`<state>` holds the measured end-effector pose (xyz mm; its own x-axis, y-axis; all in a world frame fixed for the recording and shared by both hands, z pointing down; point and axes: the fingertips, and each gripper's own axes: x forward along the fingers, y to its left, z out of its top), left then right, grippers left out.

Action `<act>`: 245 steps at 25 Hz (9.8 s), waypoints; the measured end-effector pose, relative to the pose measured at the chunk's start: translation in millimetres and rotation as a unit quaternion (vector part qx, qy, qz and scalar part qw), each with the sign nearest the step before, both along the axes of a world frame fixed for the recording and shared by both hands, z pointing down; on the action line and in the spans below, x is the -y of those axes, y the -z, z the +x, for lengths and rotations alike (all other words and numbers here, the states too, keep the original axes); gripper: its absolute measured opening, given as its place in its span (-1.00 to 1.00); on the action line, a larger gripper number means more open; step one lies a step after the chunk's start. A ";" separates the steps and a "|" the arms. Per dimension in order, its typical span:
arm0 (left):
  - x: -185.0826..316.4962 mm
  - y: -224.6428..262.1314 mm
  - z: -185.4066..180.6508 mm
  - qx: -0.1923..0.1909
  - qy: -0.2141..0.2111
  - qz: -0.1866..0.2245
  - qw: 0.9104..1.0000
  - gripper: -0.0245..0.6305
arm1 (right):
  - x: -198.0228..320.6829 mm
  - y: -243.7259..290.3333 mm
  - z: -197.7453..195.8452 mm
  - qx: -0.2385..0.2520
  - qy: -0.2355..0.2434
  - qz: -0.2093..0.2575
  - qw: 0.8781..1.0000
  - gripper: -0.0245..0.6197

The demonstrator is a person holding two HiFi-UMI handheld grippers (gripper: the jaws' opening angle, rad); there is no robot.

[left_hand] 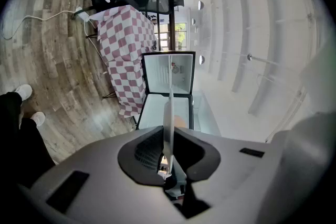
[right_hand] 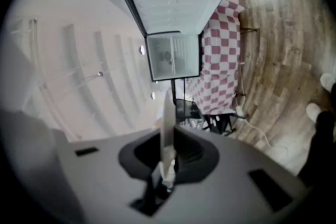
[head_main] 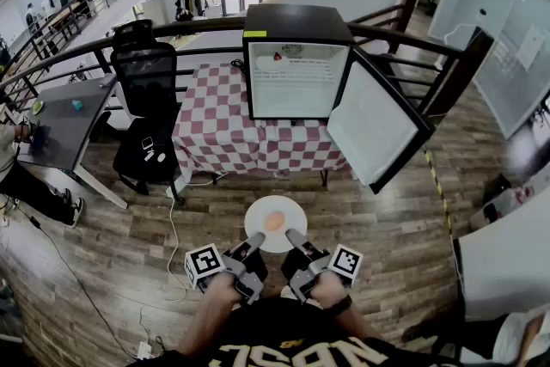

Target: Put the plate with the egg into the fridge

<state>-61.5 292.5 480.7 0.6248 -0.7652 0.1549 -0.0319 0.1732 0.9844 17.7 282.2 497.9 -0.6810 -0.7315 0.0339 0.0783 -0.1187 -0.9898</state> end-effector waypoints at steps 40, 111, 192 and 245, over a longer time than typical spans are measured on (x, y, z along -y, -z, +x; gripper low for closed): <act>-8.1 -25.2 75.1 -0.015 0.016 -0.018 1.000 -0.77 | -6.9 -28.5 75.0 0.039 -0.015 -0.079 0.996 -0.77; 394.7 -87.3 -9.8 0.128 -0.049 0.056 0.989 -0.76 | 381.7 -86.9 -5.9 -0.122 -0.003 -0.028 0.992 -0.77; 596.7 -286.2 14.7 0.256 -0.020 -0.030 0.966 -0.70 | 586.4 -270.9 20.6 -0.273 0.006 -0.078 0.959 -0.73; 579.2 -252.6 9.6 0.213 -0.020 0.031 0.976 -0.33 | 510.9 -259.0 3.5 -0.452 0.105 0.180 0.867 -0.52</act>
<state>-51.9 -286.7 733.3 0.5427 -0.7583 0.3611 -0.4461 0.1040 0.8889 21.3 -228.8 756.9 -0.6155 -0.6682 0.4179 -0.7345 0.2941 -0.6116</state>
